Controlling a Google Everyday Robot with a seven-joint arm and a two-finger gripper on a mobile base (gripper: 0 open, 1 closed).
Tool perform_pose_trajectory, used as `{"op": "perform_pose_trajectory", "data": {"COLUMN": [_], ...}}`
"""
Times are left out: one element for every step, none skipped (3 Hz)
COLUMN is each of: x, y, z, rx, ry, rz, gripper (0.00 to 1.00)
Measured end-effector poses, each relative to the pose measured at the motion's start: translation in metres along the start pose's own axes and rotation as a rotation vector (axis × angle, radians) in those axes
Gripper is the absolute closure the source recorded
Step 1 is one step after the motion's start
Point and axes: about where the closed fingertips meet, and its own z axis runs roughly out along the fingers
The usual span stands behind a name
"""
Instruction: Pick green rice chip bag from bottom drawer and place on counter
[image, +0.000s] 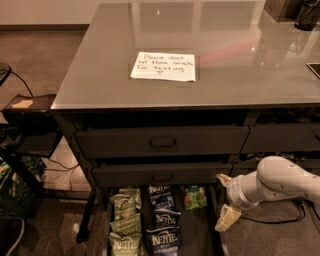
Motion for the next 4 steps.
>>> {"op": "perform_pose_trajectory", "data": {"x": [0.030, 0.034, 0.046, 0.081], "y": [-0.005, 0.000, -0.001, -0.011], "z": [0.042, 0.054, 0.065, 0.094], "rx": [-0.027, -0.045, -0.042, -0.018], "ry": [-0.045, -0.053, -0.029, -0.035], "rz": [0.036, 0.045, 0.028, 0.001], "gripper": [0.00, 0.00, 0.00, 0.00]}}
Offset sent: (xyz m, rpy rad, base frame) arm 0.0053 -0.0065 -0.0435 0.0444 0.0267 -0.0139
